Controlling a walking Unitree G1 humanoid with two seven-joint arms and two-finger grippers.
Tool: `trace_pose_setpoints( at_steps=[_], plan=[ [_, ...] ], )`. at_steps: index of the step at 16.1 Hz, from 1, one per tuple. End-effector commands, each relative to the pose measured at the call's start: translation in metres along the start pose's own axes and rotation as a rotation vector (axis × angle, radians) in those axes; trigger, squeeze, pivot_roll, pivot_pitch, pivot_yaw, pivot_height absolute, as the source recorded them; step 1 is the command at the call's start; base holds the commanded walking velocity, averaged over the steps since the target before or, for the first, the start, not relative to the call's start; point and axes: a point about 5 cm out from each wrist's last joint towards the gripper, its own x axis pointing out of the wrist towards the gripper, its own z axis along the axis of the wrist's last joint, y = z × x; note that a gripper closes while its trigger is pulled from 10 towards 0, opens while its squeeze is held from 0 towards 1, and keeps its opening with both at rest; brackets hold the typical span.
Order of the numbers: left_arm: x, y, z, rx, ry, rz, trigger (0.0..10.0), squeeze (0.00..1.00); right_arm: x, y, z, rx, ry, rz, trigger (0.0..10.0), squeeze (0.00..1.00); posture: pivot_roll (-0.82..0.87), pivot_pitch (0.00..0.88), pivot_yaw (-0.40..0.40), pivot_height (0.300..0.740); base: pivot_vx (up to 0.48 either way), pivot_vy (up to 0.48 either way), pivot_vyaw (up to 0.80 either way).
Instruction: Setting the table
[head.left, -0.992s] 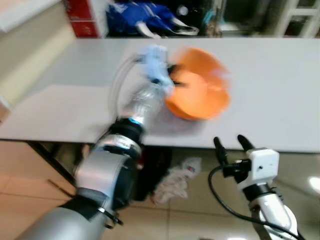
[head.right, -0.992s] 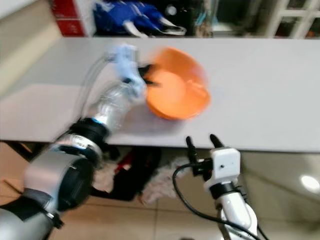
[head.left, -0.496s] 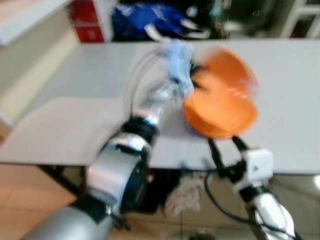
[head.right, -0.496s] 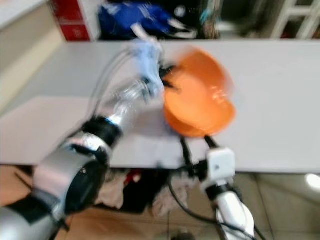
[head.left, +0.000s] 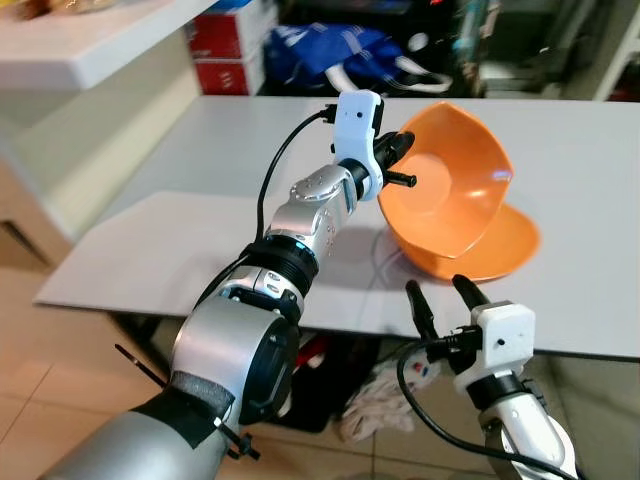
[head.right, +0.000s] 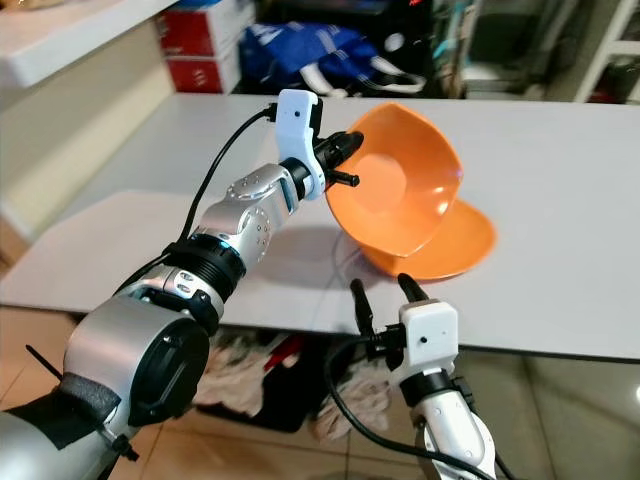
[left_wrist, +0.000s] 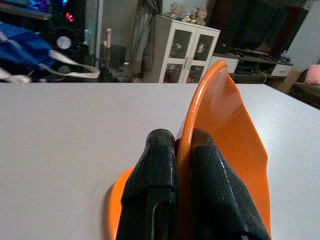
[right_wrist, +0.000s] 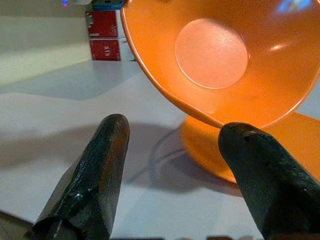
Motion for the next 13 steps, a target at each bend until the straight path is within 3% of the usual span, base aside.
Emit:
trace_pose_setpoints(
  at_steps=[1,4,9,12,13],
  plan=[
    [0.005,-0.009,0.011,0.032,-0.042,-0.031,0.0,0.0,0.0,-0.002,0.003,-0.01,-0.008,-0.007,10.0,0.0,-0.13,0.0,0.084,0.74,0.356,-0.319,0.0],
    [0.003,-0.006,0.01,0.04,-0.038,-0.022,0.0,0.0,0.0,0.0,0.002,-0.011,-0.006,-0.007,10.0,0.0,-0.13,0.0,0.085,0.74,0.358,-0.314,0.0],
    [0.002,-0.004,0.014,0.039,-0.055,-0.022,0.0,0.0,-0.001,0.0,0.001,-0.009,0.0,-0.011,10.0,0.0,-0.13,0.0,0.084,0.74,0.0,0.0,0.0],
    [0.007,-0.014,0.016,-0.104,-0.044,-0.034,0.0,0.0,-0.001,0.0,0.0,-0.01,0.004,-0.01,10.0,0.0,-0.13,0.0,0.082,0.74,0.0,0.0,0.0],
    [0.009,-0.015,0.015,-0.206,-0.034,-0.021,0.0,0.0,-0.001,0.0,0.0,-0.011,0.005,-0.01,10.0,0.0,-0.13,0.0,0.081,0.74,0.0,0.0,0.0]
  ],
)
